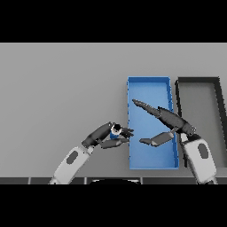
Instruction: Pick up the blue pipe and place it into the blue bin.
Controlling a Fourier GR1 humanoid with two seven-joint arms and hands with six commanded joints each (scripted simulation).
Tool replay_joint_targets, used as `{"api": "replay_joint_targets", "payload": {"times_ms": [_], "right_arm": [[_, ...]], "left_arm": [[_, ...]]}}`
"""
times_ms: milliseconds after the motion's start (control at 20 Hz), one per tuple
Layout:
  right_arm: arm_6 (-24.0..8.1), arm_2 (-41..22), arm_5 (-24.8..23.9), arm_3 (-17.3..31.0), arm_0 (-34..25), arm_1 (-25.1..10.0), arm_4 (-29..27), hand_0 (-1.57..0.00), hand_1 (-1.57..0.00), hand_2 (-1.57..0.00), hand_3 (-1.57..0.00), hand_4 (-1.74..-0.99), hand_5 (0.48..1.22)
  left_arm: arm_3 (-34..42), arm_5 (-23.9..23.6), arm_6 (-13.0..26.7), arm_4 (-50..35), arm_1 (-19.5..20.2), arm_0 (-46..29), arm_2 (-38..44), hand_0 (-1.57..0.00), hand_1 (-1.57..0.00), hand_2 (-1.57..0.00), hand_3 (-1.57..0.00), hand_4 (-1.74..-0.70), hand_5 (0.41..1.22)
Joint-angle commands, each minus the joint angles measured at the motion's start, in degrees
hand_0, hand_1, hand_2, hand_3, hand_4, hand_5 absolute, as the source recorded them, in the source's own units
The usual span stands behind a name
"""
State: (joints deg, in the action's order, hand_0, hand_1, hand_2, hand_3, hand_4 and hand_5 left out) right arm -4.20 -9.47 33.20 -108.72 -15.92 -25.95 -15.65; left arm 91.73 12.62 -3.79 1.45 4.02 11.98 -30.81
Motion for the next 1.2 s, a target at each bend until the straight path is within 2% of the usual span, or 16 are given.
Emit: {"api": "replay_joint_targets", "payload": {"times_ms": [0, 250, 550, 700, 800, 850, 900, 950, 1000, 1050, 1150], "right_arm": [[-1.71, -1.12, 0.13, -0.19, -1.23, 0.38, -0.34, 0.00, 0.00, 0.00, 0.00, -1.256, 0.523], [-8.30, -5.21, 2.20, -0.51, -5.11, 1.59, -5.62, 0.00, 0.00, 0.00, 0.00, -1.227, 0.528], [-10.50, -10.03, 4.93, 4.08, -11.13, 6.18, -3.31, 0.00, 0.00, 0.00, 0.00, -1.192, 0.514], [-12.54, -11.74, 5.18, 6.39, -14.09, 8.74, -3.56, 0.00, 0.00, 0.00, 0.00, -1.208, 0.512], [-13.25, -12.23, 5.78, 8.28, -16.12, 9.93, -3.40, 0.00, -0.03, -0.05, -0.01, -1.215, 0.513], [-13.16, -12.68, 6.12, 8.73, -16.35, 10.55, -3.52, -0.02, -0.11, -0.13, -0.05, -1.222, 0.517], [-13.34, -13.50, 6.26, 8.74, -16.25, 11.32, -3.26, -0.17, -0.24, -0.25, -0.14, -1.255, 0.519], [-13.62, -13.40, 6.15, 9.69, -17.02, 11.77, -2.96, -0.40, -0.44, -0.43, -0.31, -1.303, 0.520], [-13.79, -13.47, 6.44, 9.89, -17.68, 11.85, -2.82, -0.63, -0.65, -0.66, -0.50, -1.383, 0.523], [-13.58, -13.67, 6.72, 10.48, -18.25, 12.14, -2.20, -0.82, -0.84, -0.84, -0.66, -1.446, 0.527], [-12.54, -13.48, 7.14, 10.42, -17.80, 12.48, -3.90, -1.09, -1.10, -1.10, -0.90, -1.537, 0.600]], "left_arm": [[0.32, 0.28, 0.85, -0.01, -0.32, 0.16, -0.15, -1.57, -1.57, -1.57, -1.57, -1.47, 1.221], [0.90, 1.11, 1.81, 0.56, -0.84, -0.46, 0.37, -1.57, -1.57, -1.57, -1.57, -1.47, 1.221], [0.06, 3.90, 1.51, -0.53, -1.53, 0.11, 1.76, -1.57, -1.57, -1.57, -1.57, -1.48, 1.221], [-0.85, 5.71, 1.69, -1.68, -1.94, 0.00, 2.49, -1.57, -1.57, -1.57, -1.57, -1.46, 1.221], [-1.28, 5.87, 0.22, -0.30, -2.30, 0.22, 2.39, -1.57, -1.57, -1.57, -1.57, -1.46, 1.221], [-0.98, 6.34, 0.13, -0.73, -2.56, -0.05, 2.51, -1.57, -1.57, -1.57, -1.57, -1.46, 1.221], [-1.47, 6.04, 1.46, -0.42, -2.56, 0.05, 2.88, -1.57, -1.57, -1.57, -1.57, -1.51, 1.221], [-1.71, 5.66, 2.79, -0.51, -3.22, 0.36, 3.13, -1.57, -1.57, -1.54, -1.30, -1.56, 1.221], [-0.82, 5.70, 3.97, -0.95, -3.21, -0.23, 3.10, -1.57, -1.57, -1.53, -1.14, -1.60, 1.221], [-0.63, 5.71, 4.67, -0.29, -2.99, -1.01, 2.73, -1.57, -1.57, -1.54, -1.16, -1.63, 1.221], [-0.82, 6.00, 3.08, -0.10, -3.35, -0.76, 3.00, -1.57, -1.57, -1.55, -1.23, -1.67, 1.221]]}}
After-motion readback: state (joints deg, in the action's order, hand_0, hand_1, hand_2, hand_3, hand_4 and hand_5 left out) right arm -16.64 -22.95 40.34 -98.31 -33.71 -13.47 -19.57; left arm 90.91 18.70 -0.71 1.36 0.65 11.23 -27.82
